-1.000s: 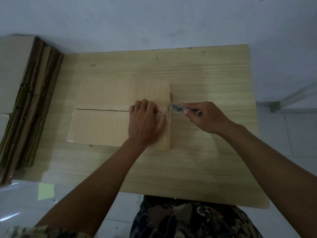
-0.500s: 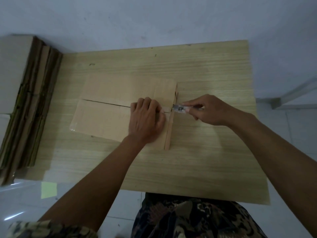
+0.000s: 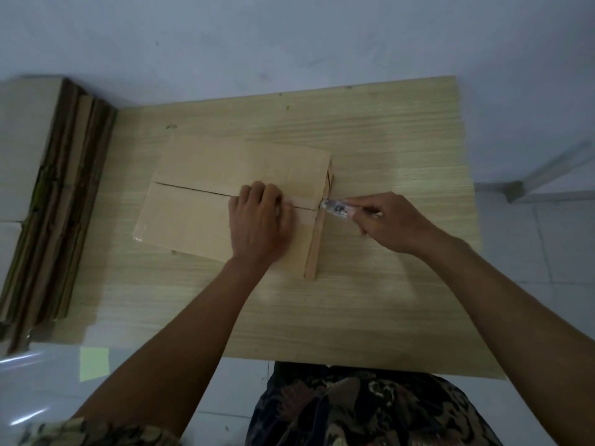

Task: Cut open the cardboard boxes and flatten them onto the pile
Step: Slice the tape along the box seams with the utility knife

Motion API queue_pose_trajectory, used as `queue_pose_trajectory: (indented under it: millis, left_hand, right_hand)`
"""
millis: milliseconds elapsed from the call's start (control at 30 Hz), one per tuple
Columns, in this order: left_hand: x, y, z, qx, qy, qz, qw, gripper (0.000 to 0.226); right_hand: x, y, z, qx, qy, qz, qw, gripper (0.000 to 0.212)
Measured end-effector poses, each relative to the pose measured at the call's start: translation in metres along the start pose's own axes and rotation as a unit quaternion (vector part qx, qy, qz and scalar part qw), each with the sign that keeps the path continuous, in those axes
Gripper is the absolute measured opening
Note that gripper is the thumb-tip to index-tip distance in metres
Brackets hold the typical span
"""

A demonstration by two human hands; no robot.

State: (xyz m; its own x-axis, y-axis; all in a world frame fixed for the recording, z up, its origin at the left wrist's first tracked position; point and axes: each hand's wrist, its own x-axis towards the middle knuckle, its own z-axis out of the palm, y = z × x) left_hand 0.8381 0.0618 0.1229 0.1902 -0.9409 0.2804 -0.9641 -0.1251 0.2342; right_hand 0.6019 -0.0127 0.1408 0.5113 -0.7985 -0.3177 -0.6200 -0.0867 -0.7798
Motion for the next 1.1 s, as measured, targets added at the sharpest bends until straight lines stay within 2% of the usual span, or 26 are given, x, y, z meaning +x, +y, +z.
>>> queue_pose_trajectory:
  millis: [100,233,367,500,700,867,1033,1100]
  left_hand:
    - [-0.003,-0.012,-0.010,0.019,0.020,-0.014,1.000,0.019]
    - [-0.013,-0.028,-0.010,0.002,0.053,0.043,0.998,0.025]
    - [-0.020,-0.030,-0.002,-0.017,0.087,0.051,0.995,0.027]
    - [-0.021,-0.030,0.001,-0.016,0.093,0.079,0.992,0.026]
    - [-0.019,-0.032,0.004,0.020,0.054,0.086,0.995,0.032]
    - [-0.021,-0.014,0.000,-0.026,0.039,0.207,0.977,0.025]
    - [-0.024,0.014,0.002,-0.008,-0.046,0.121,0.992,0.045]
    - [-0.021,0.011,0.003,0.011,-0.061,0.120,0.991,0.046]
  right_hand:
    - [-0.001,-0.001,0.003,0.007,0.021,0.007,1.000,0.032]
    - [-0.003,-0.008,0.002,0.024,0.014,0.027,0.999,0.031]
    - [-0.010,-0.011,-0.003,0.090,0.007,0.081,0.993,0.027]
    - [-0.022,-0.011,-0.006,0.091,0.032,0.114,0.989,0.026]
    - [-0.035,-0.018,0.000,0.048,0.075,0.109,0.990,0.023]
    - [-0.035,-0.027,0.011,0.008,0.113,0.120,0.986,0.024]
    - [-0.047,-0.027,0.022,0.038,0.190,0.167,0.967,0.031]
    - [-0.055,-0.022,0.022,0.050,0.217,0.186,0.957,0.030]
